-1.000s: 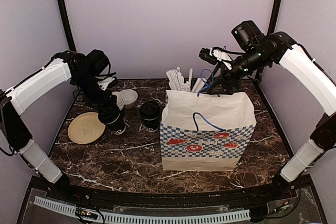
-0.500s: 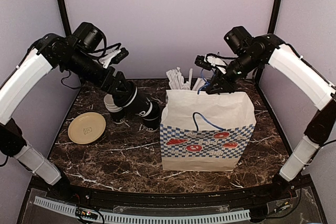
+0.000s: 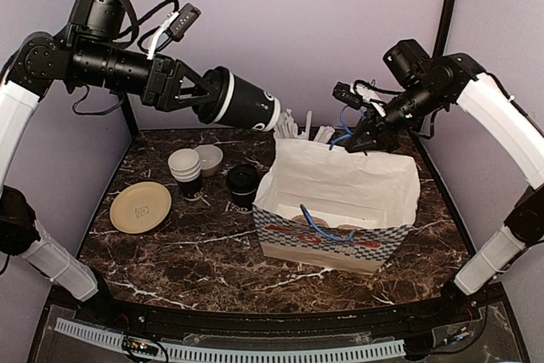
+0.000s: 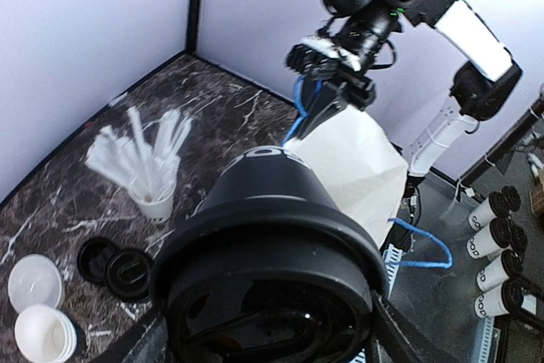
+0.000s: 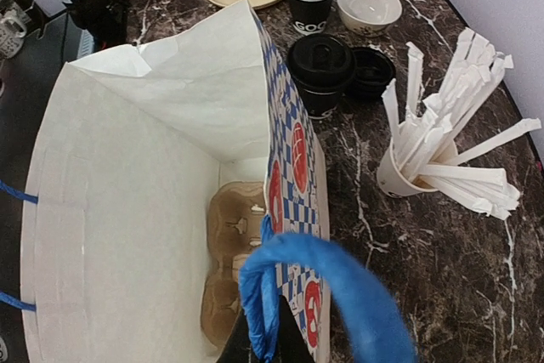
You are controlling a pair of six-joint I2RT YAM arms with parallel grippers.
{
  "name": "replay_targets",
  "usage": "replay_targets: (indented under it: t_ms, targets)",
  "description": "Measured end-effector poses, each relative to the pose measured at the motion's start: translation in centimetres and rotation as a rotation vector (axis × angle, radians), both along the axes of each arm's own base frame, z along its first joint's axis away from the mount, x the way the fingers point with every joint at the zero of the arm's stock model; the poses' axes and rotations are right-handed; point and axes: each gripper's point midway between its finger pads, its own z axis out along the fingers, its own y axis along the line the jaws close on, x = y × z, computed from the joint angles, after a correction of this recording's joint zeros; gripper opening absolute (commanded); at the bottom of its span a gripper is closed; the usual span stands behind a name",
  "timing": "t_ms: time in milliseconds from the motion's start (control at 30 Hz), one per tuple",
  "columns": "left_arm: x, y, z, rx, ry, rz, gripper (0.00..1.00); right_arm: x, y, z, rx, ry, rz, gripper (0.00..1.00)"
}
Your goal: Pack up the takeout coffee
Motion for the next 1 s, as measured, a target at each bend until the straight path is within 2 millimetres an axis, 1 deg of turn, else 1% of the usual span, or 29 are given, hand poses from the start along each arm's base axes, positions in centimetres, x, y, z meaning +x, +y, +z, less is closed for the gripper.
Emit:
replay_targets:
  t_ms: [33, 100, 167, 267, 400, 533, 633, 733, 800, 900, 1000]
  targets:
    - [-0.8, -1.0, 0.7, -0.008, -0.03, -0.043, 0.63, -0.6, 0.1, 0.1, 0.013, 0.013, 0.013, 0.0]
    - [-2.1, -2.8, 1.3, -0.01, -0.082, -0.111, 0.62, -1.6, 0.4, 0.3, 0.033, 0.036, 0.042, 0.0]
    - [-3.1, -4.4, 1.3, 0.003, -0.124, -0.169, 0.62, -2.8, 0.8, 0.3, 0.051, 0.062, 0.076, 0.0]
    - [-4.3, -6.6, 0.0, 0.053, -0.167, -0.236, 0.62, -4.4, 1.5, -0.2, 0.06, 0.099, 0.127, 0.0]
    - [-5.9, -9.0, -2.4, 0.136, -0.213, -0.303, 0.61, -6.1, 2.3, -1.1, 0.059, 0.149, 0.176, 0.06]
    - [-7.6, -10.6, -4.3, 0.205, -0.253, -0.355, 0.61, -7.1, 2.9, -0.8, 0.072, 0.164, 0.209, 0.07]
    - [-8.8, -11.5, -5.0, 0.237, -0.285, -0.388, 0.61, -7.7, 3.3, -0.6, 0.074, 0.163, 0.228, 0.06]
    - [-9.7, -12.2, -5.7, 0.268, -0.313, -0.404, 0.61, -7.9, 3.5, -0.4, 0.077, 0.162, 0.234, 0.03]
    - [-10.1, -12.5, -6.4, 0.301, -0.328, -0.409, 0.6, -8.0, 3.6, -0.4, 0.079, 0.167, 0.233, 0.01]
    - [-10.4, -12.9, -7.9, 0.361, -0.346, -0.409, 0.6, -8.2, 3.7, -0.2, 0.086, 0.184, 0.229, 0.01]
    - [-10.3, -13.4, -10.0, 0.446, -0.37, -0.398, 0.59, -8.8, 3.9, 0.1, 0.104, 0.203, 0.24, 0.0]
